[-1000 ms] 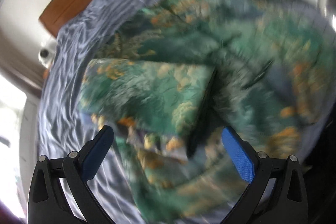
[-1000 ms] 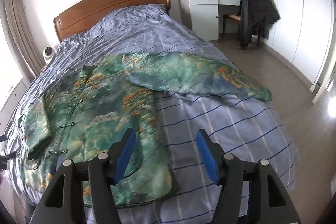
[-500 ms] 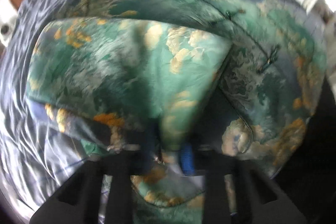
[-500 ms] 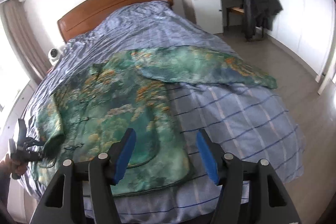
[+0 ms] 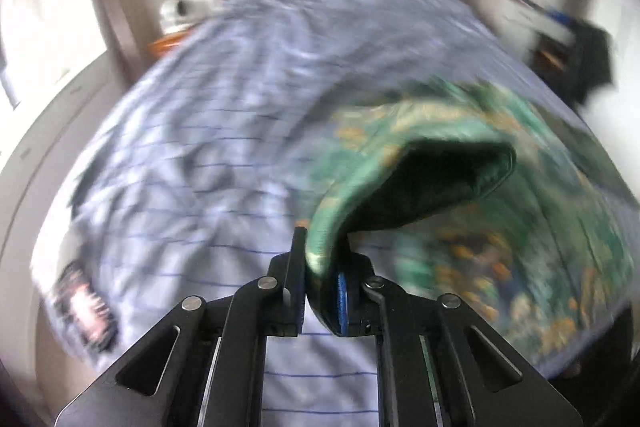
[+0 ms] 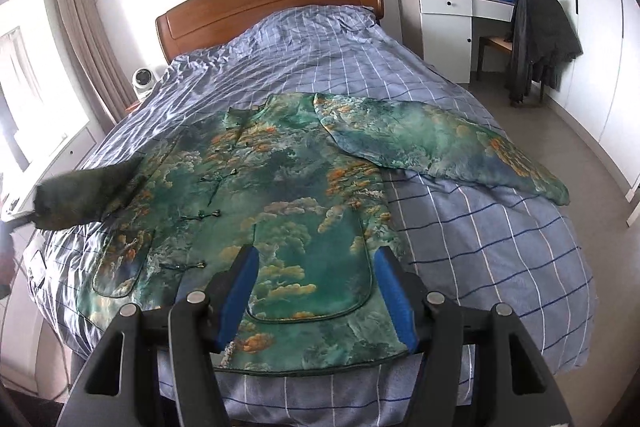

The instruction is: Fold large clothes

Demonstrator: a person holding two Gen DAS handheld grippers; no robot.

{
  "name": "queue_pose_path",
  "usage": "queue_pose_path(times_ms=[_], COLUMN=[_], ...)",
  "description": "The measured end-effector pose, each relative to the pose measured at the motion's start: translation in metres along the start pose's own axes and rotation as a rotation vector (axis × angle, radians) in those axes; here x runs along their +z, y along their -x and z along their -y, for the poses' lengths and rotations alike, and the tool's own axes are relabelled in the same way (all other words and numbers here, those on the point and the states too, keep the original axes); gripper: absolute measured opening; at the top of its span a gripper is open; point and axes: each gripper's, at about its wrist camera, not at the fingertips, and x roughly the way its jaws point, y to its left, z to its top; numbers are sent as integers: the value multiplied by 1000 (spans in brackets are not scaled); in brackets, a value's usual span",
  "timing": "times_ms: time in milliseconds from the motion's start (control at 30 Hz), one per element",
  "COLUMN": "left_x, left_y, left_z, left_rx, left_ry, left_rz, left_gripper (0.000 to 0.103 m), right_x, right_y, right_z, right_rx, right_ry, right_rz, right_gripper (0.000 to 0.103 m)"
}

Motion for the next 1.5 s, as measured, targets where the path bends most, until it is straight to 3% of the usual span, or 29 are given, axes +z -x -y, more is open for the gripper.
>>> queue_pose_path(times_ms=[33,133,200,267,367,400,567,667,800,900,967,1133,1367,1500], left_x=[0,-7,-14,-23,-41,-46,-70,-77,-72,-69,-71,-70,-84,-90], left_y=[4,12,14,14,15,15,13,9,-1,-1,5,22,12,21], left_z=[-21,-70,-93,-103,-102,-97,-34,17,69,94,107,133,137,148], left_rx=[44,207,292,332,319,318,274,205,103,-22,-68,-79,-189,-197], left_ry=[57,163,216,265,332,342,354,304,237,223,218,148,235,181], left_rz=[12,38,43,59,66,77,167,169,94,60,81,123,46,57], left_gripper=[16,37,67,75,77,82,99,99,102,102,102,102,102,102], right_x=[0,-1,-1,-1,0,0,2,5,8,8,7,6,7,7], right_y=[0,-1,0,1,0,-1,-6,-8,-2,2,2,-1,-3,-2], right_z=[-1,-4,-6,-7,-6,-6,-6,-7,-10,-13,-12,-6,-4,-6], right_rx=[2,10,13,11,5,3,-31,-44,-60,-73,-77,-87,-102,-129], right_ry=[0,6,12,21,21,17,39,49,69,86,86,70,68,95], right_rz=[-1,-1,2,6,12,13,23,16,29,43,45,35,30,36], right_gripper=[61,61,61,61,61,61,61,61,61,62,63,63,71,76])
